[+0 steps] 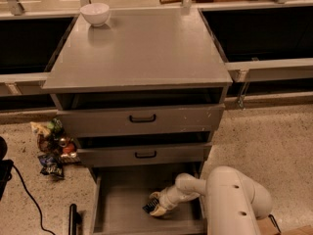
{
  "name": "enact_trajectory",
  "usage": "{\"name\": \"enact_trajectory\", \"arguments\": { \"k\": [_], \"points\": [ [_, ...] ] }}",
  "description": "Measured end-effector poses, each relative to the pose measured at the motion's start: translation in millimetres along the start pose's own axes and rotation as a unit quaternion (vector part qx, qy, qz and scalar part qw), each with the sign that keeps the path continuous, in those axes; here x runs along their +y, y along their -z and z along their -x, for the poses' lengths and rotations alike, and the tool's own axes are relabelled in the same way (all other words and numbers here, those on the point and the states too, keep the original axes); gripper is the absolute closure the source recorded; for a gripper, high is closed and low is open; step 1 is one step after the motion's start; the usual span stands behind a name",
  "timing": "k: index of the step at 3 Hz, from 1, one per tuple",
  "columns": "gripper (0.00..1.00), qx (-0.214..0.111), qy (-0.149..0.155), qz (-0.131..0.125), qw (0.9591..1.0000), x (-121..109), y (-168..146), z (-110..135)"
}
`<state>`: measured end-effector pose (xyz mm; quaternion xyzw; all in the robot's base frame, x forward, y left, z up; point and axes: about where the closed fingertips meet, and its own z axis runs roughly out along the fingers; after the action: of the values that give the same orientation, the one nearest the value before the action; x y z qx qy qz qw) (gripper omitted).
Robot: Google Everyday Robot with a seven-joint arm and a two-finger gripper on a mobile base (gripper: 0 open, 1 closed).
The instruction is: Pick rxbar blueberry from bottom drawer and place on counter
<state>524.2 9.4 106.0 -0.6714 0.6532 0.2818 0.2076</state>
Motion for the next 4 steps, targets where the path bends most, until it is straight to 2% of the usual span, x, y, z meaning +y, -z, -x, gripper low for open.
{"name": "enact_trajectory", "arguments": {
  "k": [1,2,3,4],
  "points": [
    [0.89,0.000,0.000,0.000,1.0000,-1,2,2],
    [1.00,0.000,0.002,0.000,1.0000,-3,4,3],
    [1.00,-0.012,0.032,-0.030,0.9990,-15,25,8],
    [1.00,-0.026,0.075,-0.072,0.9943,-22,64,22]
  ]
}}
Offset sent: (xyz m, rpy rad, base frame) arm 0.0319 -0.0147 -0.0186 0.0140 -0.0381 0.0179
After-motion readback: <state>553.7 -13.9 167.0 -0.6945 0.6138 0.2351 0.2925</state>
